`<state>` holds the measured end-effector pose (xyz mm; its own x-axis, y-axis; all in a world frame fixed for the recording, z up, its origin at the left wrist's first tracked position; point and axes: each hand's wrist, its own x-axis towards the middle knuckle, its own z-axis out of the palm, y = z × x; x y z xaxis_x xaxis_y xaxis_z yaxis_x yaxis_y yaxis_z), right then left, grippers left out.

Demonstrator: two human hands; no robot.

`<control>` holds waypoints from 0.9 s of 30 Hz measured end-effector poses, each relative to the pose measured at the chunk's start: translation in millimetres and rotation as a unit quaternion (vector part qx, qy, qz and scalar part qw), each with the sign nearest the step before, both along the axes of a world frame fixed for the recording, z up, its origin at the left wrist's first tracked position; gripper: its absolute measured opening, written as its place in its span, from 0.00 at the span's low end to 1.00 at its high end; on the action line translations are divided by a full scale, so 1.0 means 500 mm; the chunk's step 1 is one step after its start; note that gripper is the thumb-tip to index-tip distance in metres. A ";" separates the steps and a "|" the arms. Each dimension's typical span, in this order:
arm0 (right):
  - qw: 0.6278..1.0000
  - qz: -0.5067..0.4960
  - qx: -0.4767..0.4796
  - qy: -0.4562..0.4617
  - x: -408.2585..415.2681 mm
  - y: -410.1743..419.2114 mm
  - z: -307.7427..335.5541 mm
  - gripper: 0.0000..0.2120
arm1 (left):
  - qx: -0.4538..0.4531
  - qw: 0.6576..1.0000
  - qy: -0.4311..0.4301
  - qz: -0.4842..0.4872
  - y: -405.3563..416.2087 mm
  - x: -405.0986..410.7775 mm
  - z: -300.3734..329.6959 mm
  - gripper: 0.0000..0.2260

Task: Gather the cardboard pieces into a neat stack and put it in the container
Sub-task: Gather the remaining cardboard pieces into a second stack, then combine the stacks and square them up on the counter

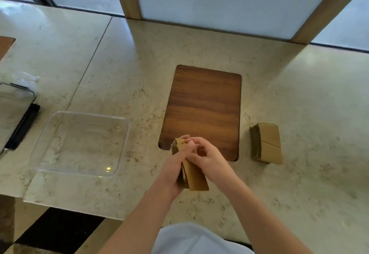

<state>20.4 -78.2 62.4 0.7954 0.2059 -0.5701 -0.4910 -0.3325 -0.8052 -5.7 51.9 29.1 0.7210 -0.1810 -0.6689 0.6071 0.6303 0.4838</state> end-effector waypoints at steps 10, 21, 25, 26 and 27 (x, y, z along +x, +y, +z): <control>0.963 -0.268 0.024 -0.016 -0.055 -0.172 0.022 0.26 | 0.113 0.991 -0.007 -0.068 -0.248 0.069 0.056 0.15; 0.846 -0.182 -0.198 -0.460 -0.121 -0.266 0.063 0.14 | -0.069 0.997 -0.014 -0.033 -0.360 0.068 0.105 0.10; 0.814 -0.192 -0.236 -0.495 -0.100 -0.281 0.053 0.13 | -0.149 0.986 0.024 -0.066 -0.371 0.057 0.120 0.09; 0.811 -0.189 -0.237 -0.501 -0.096 -0.284 0.049 0.13 | -0.147 0.987 0.020 -0.066 -0.372 0.059 0.118 0.08; 0.812 -0.187 -0.238 -0.499 -0.092 -0.286 0.044 0.12 | -0.136 0.989 0.010 -0.060 -0.372 0.061 0.117 0.05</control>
<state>-25.9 -221.3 84.6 0.8664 -0.2103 0.4530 0.1895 -0.7008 -0.6877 24.7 -134.4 87.5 0.6706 -0.4390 -0.5979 0.6930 0.6584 0.2939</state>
